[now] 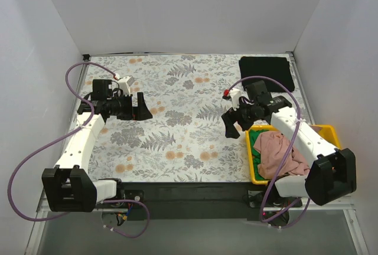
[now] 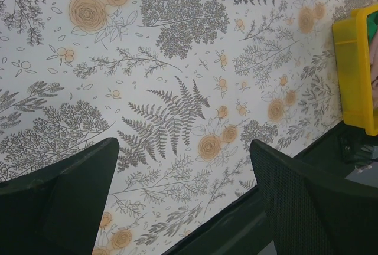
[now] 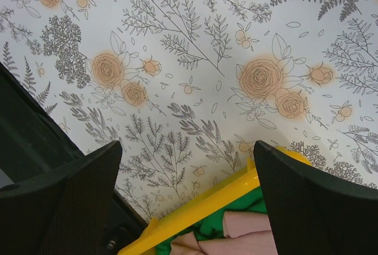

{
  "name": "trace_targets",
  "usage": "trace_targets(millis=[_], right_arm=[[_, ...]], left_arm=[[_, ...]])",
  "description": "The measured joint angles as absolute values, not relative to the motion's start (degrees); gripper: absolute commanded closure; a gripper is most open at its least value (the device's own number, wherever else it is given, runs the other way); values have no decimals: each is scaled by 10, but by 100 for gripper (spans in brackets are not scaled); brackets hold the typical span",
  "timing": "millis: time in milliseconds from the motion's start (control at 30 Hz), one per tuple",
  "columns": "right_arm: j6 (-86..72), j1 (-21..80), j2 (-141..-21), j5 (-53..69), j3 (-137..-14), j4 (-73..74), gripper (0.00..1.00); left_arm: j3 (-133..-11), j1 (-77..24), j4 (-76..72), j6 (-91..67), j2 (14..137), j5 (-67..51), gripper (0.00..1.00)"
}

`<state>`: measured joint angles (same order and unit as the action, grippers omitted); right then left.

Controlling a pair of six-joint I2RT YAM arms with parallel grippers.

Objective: Fold and stack the t-shirts
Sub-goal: Grab the tshirt from the pile

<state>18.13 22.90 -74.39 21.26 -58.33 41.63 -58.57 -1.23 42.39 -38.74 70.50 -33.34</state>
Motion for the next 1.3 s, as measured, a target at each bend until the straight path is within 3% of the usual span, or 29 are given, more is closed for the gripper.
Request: trace_targets(millis=[167, 300, 433, 567, 800, 1200, 1300], right_arm=[[186, 229, -777, 214, -639, 446, 2], [205, 201, -821, 214, -756, 477, 2], [246, 84, -856, 229, -878, 521, 1], [307, -67, -861, 223, -914, 571, 2], [418, -221, -830, 175, -797, 661, 2], [469, -237, -688, 76, -490, 698, 2], [468, -237, -692, 67, -454, 672, 14]], left_arm=[[-612, -12, 440, -388, 728, -344, 7], [-643, -12, 446, -388, 747, -354, 7], [-655, -12, 451, -387, 748, -362, 7], [-655, -12, 456, -386, 748, -368, 7], [-655, -12, 461, -383, 748, -378, 7], [-654, -12, 462, -383, 748, -387, 7], [-654, -12, 463, -383, 748, -389, 7]])
